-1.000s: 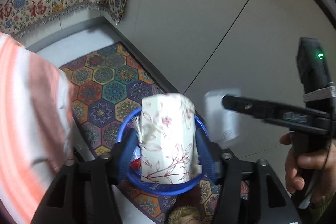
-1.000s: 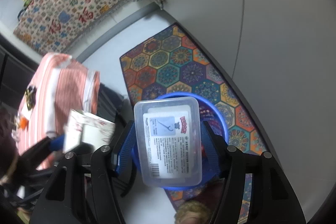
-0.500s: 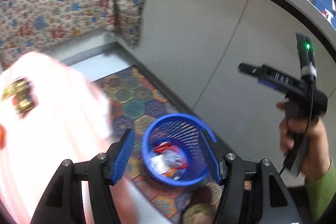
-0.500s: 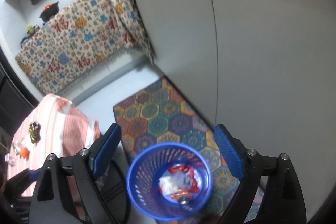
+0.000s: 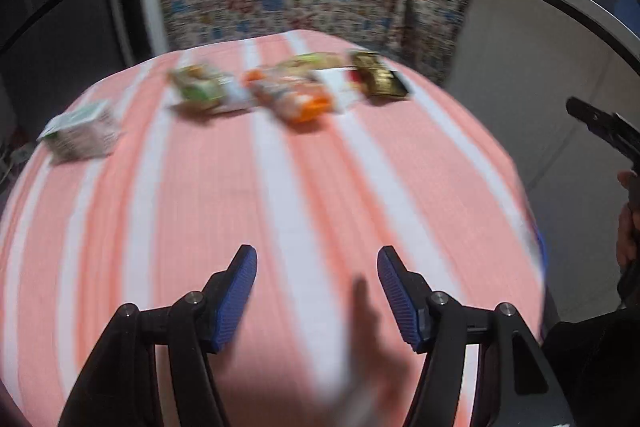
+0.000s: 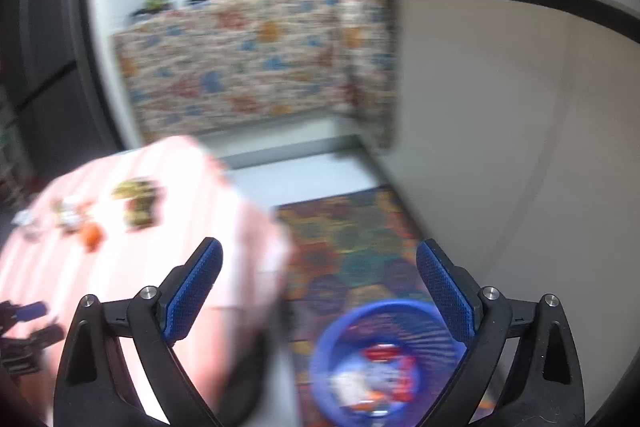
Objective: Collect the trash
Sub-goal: 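Swing both open tools back over the table, then grasp the green-and-white milk carton with the left tool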
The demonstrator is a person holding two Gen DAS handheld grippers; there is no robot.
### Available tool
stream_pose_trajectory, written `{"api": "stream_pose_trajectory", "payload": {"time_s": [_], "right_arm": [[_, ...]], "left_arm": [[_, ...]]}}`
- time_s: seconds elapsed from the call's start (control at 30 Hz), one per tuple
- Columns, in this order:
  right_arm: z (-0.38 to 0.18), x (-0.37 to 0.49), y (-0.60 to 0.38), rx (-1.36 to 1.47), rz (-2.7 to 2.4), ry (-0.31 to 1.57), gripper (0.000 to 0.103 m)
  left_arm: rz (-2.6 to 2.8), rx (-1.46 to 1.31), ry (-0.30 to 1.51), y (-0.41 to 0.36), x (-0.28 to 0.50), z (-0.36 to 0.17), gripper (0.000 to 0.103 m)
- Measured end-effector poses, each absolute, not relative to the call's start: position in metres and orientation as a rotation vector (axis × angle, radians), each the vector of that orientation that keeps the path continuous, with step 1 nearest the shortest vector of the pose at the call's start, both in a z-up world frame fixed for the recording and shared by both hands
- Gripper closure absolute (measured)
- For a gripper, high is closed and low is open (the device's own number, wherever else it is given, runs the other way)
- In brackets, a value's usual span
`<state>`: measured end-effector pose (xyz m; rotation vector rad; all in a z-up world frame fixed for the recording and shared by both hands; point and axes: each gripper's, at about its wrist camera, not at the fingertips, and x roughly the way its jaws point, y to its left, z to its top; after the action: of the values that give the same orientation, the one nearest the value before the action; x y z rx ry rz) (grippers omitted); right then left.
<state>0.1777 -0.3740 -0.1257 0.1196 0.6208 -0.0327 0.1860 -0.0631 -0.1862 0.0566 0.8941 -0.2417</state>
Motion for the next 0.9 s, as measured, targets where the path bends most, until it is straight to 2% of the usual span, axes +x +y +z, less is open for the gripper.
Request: {"api": "stream_pose_trajectory", "payload": {"time_s": [0.2, 0.33, 0.63, 0.9], "right_arm": [[-0.154, 0.182, -0.236, -0.003, 0.261, 0.722, 0.005], [-0.176, 0.183, -0.185, -0.149, 0.357, 0.771, 0.005], [-0.206, 0.187, -0.169, -0.192, 0.362, 0.847, 0.005], [-0.203, 0.181, -0.158, -0.250, 0.390, 0.844, 0.005]], "left_arm": [[-0.090, 0.022, 0.896, 0.010, 0.183, -0.190, 0.039], [-0.043, -0.004, 0.913, 0.036, 0.178, -0.198, 0.039], [0.025, -0.060, 0.928, 0.038, 0.204, -0.196, 0.037], [0.227, -0.291, 0.905, 0.090, 0.323, -0.124, 0.037]]}}
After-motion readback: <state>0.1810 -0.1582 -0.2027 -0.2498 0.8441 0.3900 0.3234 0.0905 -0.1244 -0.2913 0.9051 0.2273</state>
